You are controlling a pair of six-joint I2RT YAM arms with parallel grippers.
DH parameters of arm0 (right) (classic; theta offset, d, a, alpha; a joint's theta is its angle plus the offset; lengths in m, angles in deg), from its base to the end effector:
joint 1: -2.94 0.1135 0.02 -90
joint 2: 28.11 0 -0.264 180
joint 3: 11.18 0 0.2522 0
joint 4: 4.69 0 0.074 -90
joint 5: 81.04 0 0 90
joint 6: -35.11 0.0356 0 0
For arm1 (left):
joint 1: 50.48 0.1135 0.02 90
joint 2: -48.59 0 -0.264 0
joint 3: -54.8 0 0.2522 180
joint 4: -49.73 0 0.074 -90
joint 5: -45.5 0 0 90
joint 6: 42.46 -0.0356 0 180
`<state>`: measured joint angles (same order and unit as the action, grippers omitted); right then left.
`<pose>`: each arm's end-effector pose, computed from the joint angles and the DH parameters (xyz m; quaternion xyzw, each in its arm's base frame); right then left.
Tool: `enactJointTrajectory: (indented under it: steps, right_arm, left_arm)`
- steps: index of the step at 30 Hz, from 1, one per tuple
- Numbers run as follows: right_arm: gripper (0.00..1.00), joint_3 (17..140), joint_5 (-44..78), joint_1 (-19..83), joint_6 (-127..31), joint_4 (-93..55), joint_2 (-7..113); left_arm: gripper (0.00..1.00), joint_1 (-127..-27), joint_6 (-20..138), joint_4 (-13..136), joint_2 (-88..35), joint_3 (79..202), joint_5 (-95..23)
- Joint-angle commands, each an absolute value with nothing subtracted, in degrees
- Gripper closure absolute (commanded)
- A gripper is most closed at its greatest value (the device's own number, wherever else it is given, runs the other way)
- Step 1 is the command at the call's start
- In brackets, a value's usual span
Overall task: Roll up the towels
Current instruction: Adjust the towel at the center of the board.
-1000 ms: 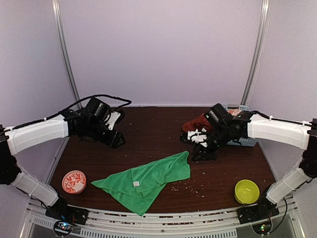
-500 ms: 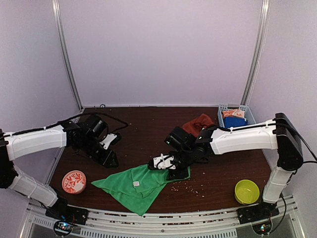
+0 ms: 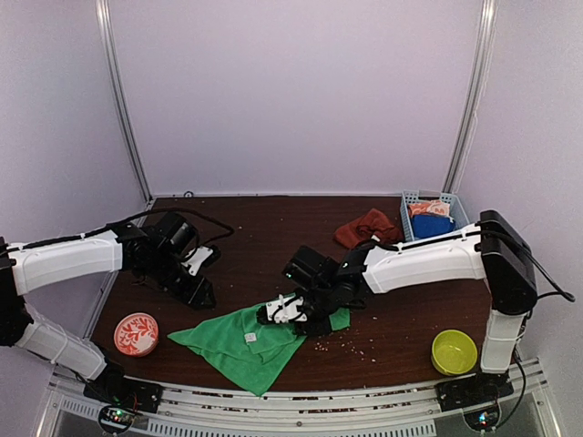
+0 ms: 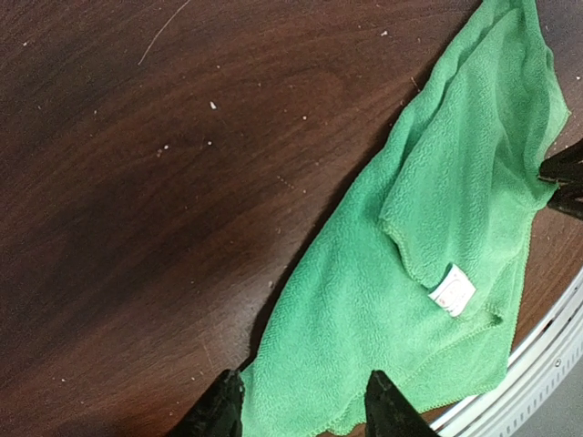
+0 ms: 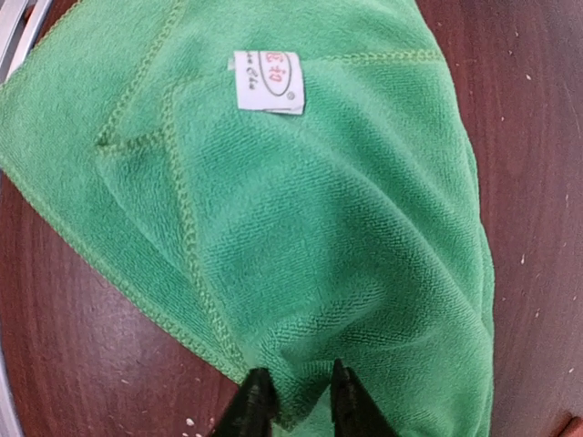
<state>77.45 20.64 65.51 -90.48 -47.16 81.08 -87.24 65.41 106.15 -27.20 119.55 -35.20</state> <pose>0.1743 0.3515 0.1772 -0.7465 0.6157 0.1503 0.2025 0.1925 -0.1510 0.2203 0.1760 0.9616 -0.1600 0.1366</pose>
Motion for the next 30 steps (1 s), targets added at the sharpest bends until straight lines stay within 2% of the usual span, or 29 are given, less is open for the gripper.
enactJointTrajectory:
  steps: [1,2,8,16,22,26,28,30]
  right_arm:
    - [0.96,79.38,17.13,63.75,-88.73,-46.83,80.2]
    - [1.0,79.77,17.65,63.0,-88.39,-47.42,80.02]
    - [1.0,80.41,21.52,56.67,-85.77,-50.83,75.74]
    - [1.0,72.67,25.6,39.02,-82.89,-53.62,64.75]
    - [1.0,66.6,25.71,26.75,-86.06,-54.89,61.26]
    - [0.66,66.96,25.53,25.21,-84.65,-55.46,58.82]
    - [0.59,66.77,26.78,25.29,-84.22,-55.55,56.36]
    - [0.59,65.91,29.59,25.41,-86.08,-57.3,54.3]
  left_arm:
    - [0.54,-87.34,66.09,105.45,-27.62,119.88,-36.15]
    - [0.54,-87.39,66.09,105.34,-27.75,119.96,-36.11]
    - [0.54,-87.31,66.09,104.81,-28.14,120.64,-36.87]
    - [0.54,-87.35,66.11,102.84,-28.49,120.4,-36.37]
    - [0.54,-87.4,65.38,100.79,-30.45,120.62,-35.58]
    - [0.55,-87.33,64.88,100.23,-31.85,121.35,-35.6]
    - [0.55,-87.4,64.69,100.23,-32.16,121.71,-35.62]
    - [0.55,-87.39,64.72,100.23,-32.11,121.77,-35.61]
